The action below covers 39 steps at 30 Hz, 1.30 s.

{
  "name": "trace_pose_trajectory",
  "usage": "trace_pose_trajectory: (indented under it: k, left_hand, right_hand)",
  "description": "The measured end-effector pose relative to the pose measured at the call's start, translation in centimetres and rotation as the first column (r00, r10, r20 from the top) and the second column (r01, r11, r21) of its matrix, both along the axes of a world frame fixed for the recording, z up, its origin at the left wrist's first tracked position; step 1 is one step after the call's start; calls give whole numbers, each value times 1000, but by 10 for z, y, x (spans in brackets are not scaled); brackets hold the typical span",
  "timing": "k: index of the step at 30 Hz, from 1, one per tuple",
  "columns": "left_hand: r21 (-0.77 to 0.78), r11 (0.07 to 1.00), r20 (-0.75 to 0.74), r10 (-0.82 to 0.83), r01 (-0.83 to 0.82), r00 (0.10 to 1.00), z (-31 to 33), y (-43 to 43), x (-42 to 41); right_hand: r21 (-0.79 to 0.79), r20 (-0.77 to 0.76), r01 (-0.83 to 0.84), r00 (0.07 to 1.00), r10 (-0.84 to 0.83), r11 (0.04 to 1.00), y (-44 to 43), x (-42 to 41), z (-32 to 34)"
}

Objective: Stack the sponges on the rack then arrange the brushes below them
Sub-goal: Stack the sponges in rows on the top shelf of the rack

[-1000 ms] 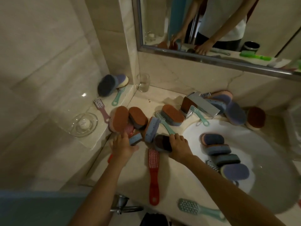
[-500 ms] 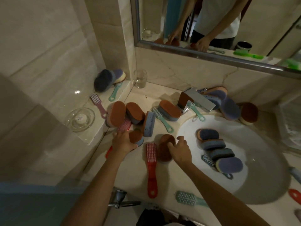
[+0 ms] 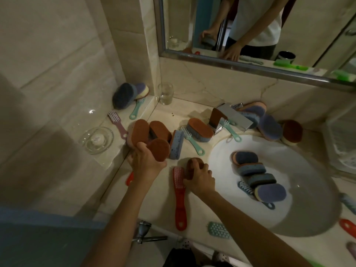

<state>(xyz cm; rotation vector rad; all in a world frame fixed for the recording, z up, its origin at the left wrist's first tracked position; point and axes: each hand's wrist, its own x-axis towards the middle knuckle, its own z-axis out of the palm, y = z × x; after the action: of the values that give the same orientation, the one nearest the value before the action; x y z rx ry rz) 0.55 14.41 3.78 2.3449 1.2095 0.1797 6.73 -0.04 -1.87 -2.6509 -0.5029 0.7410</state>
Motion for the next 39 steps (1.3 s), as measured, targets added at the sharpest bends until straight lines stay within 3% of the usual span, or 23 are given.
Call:
trace_pose_trajectory:
  k: [6, 11, 15, 27, 30, 39]
  left_hand:
    - [-271, 962, 209, 49, 10, 977, 32, -16, 15]
    - [-415, 901, 349, 30, 126, 937, 57, -38, 43]
    - [-517, 797, 523, 4, 313, 853, 71, -65, 82]
    - [-531, 552, 694, -151, 643, 703, 181, -240, 201]
    - [-493, 535, 737, -162, 686, 656, 207, -294, 225]
    - [-588, 398, 725, -129, 704, 677, 256, -433, 319]
  right_hand:
    - [134, 88, 65, 993, -77, 989, -16, 10, 17]
    - [370, 271, 109, 937, -219, 923, -39, 28, 72]
    - [510, 334, 177, 861, -384, 842, -72, 56, 125]
    - [595, 544, 276, 554, -630, 755, -240, 120, 235]
    - [622, 577, 254, 489, -654, 740, -290, 139, 258]
    - [656, 526, 304, 473, -707, 691, -439, 228, 307]
